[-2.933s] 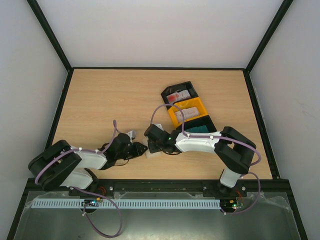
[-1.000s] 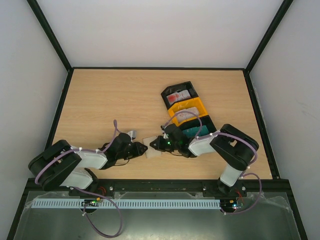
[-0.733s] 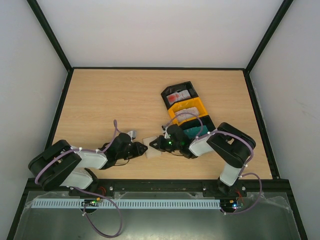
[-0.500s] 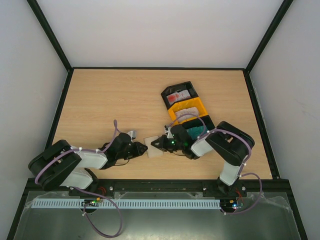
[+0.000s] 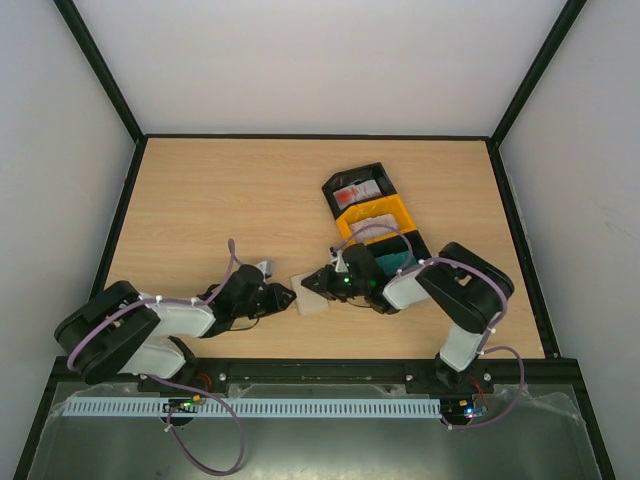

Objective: Put the credit cards into the card holder
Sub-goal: Close the card holder at the center of the board, then reset both arms

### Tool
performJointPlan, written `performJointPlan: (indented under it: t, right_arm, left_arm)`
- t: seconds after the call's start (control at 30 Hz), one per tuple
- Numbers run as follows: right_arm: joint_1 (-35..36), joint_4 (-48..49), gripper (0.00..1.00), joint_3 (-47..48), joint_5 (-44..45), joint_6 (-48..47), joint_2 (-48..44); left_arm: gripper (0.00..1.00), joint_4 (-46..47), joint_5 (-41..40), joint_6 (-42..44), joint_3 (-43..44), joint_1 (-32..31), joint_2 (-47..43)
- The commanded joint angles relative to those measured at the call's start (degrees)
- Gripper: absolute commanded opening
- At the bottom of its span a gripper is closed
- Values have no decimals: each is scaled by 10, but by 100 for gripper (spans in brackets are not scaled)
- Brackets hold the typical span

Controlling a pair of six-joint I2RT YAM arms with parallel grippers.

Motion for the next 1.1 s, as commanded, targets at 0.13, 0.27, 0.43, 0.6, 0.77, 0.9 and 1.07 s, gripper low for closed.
performJointPlan:
  t: [0.13,0.27,0.43,0.6,0.77,0.9,1.07]
  right_arm:
    - [-14,-273,40,60,62,-98,-132]
    - [-13,-373,45,91,127,-156,-192]
    - [0,-491,45,102,231,-216,-238]
    - [34,-574,48,103,329,-221,-306]
    - [55,-642,48,81,368,-199,-391]
    - [66,-704,48,70,426,-151,-448]
    - [83,-749,51,57,544,-79,-539]
  left_arm:
    - [35,-129,-41,21,18,-3,-48]
    - [40,-165,-57,31,31,-3,-75]
    - [50,-207,-77,44,50,-2,-107]
    - [58,-293,-129,72,77,0,-173]
    - [74,-393,-203,100,119,3,-259]
    - [91,-458,-249,129,150,3,-325]
    - [100,-529,-300,153,195,3,-417]
